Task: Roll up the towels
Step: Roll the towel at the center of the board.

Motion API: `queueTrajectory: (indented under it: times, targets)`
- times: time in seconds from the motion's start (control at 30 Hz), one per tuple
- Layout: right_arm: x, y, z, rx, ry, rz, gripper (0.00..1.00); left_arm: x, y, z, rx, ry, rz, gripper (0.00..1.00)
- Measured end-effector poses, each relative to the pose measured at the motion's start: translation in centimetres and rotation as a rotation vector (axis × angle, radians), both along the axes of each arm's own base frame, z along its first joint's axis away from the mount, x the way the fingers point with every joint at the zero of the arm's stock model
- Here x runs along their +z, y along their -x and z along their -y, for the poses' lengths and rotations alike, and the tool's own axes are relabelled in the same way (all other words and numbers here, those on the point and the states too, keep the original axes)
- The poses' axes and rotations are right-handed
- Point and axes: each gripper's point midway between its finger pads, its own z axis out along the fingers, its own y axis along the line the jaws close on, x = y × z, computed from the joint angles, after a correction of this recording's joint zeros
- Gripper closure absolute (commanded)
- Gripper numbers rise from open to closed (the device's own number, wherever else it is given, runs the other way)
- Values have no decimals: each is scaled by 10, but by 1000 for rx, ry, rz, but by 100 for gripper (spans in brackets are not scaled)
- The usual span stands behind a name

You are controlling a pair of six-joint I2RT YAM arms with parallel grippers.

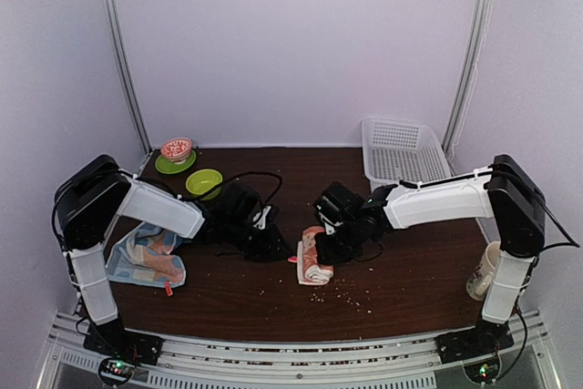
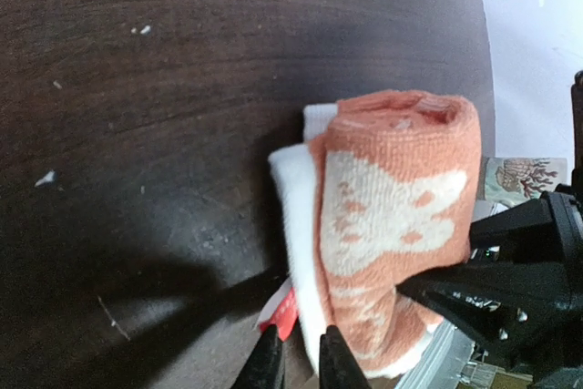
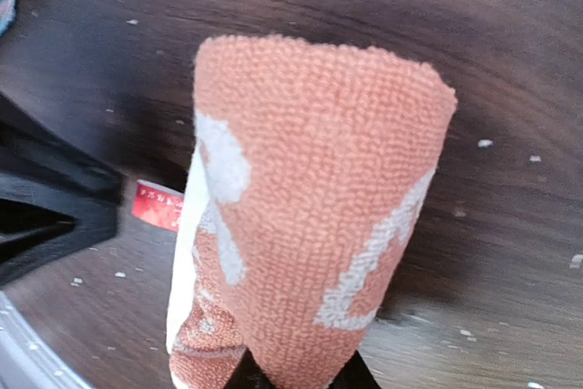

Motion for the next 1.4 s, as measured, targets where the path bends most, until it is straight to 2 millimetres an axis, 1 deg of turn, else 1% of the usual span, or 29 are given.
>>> queueTrajectory:
  times: [0.13, 0.33, 0.43, 0.6, 0.7, 0.77, 0.97, 1.17, 1.23, 1.33, 1.4]
  targets:
    - [1, -2, 14, 31, 149, 36, 83, 4, 3, -6, 1, -13, 18, 84]
    - [2, -1, 13, 69, 266, 73, 82, 9, 1, -4, -1, 7, 34, 84]
    - [1, -1, 12, 73, 292, 88, 81, 18, -4, 3, -5, 32, 52, 82]
    - [1, -1, 11, 69, 302, 101, 81, 47, -20, 24, -20, 121, 109, 81]
    - [1, -1, 11, 67, 300, 104, 81, 54, -24, 34, -33, 158, 121, 79]
    - [0, -1, 11, 66, 297, 107, 81, 54, -26, 39, -43, 175, 118, 79]
    - [0, -3, 6, 67, 279, 119, 81, 36, -26, 48, -65, 180, 76, 79]
    - [1, -3, 3, 79, 273, 129, 79, 31, -29, 59, -82, 215, 46, 80]
    - [1, -2, 2, 90, 275, 131, 74, 28, -30, 63, -83, 227, 35, 80]
    - [1, 0, 1, 106, 278, 135, 60, 22, -31, 65, -77, 233, 17, 83]
    - [1, 1, 0, 117, 278, 137, 53, 18, -31, 65, -70, 236, 2, 85]
